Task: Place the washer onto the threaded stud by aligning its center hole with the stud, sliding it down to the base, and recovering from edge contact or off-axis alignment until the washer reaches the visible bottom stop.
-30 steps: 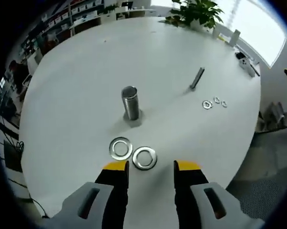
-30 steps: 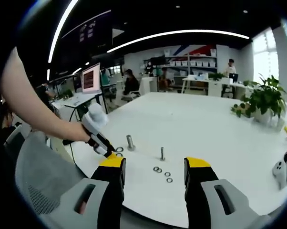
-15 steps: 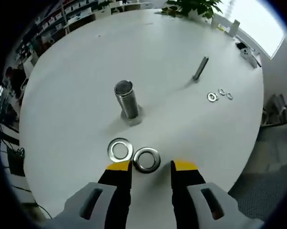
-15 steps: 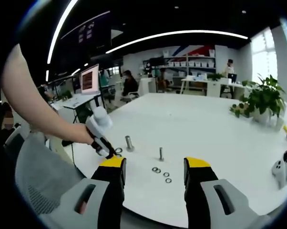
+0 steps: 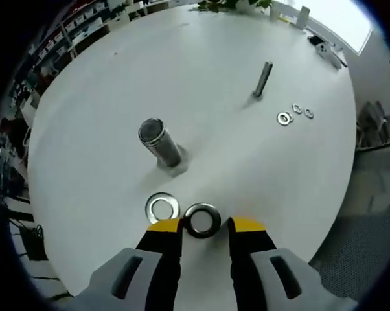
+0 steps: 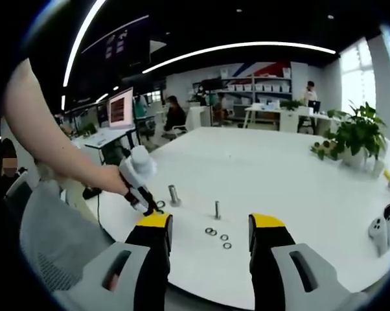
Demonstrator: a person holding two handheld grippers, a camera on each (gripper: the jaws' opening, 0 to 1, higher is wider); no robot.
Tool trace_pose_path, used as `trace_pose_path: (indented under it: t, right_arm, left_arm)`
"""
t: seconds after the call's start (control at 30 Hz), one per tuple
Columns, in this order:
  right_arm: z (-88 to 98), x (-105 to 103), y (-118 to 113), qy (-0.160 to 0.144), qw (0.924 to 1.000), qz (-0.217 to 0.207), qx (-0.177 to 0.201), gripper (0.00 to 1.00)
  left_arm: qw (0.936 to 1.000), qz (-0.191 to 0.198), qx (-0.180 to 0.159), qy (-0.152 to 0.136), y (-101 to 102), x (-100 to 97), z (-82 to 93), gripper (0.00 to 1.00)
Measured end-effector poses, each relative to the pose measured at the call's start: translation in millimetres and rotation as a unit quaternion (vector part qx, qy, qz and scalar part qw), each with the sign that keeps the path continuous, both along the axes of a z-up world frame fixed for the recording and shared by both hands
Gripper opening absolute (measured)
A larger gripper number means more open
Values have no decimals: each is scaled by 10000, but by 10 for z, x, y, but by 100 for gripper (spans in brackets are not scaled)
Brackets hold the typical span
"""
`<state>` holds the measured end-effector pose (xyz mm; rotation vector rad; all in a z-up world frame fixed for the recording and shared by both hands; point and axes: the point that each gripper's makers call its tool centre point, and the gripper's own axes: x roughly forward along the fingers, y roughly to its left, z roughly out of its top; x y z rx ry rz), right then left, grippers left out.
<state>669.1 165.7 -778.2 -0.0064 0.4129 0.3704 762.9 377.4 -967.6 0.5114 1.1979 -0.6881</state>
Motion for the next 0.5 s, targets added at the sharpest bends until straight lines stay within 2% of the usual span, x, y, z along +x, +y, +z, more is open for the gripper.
trace_pose_path:
  t: [0.17,0.23,0.27,0.33,0.5]
  right_arm:
    - [15,2,-21,-34,10000,-56,27,49]
    - [14,2,-20,-29,10000,-54,41,49]
    - [16,3,-18,-31,10000,-54,53,49]
    - [18,3,-21,-39,10000,-60,46,49]
    - [10,4,-26,-21,10000,-80,44,49]
  left_arm:
    - [9997,-78,173,143,-11,7,-8,25]
    - [9996,-140,185,139,-14,12,-20,21]
    - [9992,-332,218,92,-25,25,-12,21]
    - [9995,-199,196,147,-14,14,-6,21]
    - [9993,-231,225,165,-18,8,-2,21]
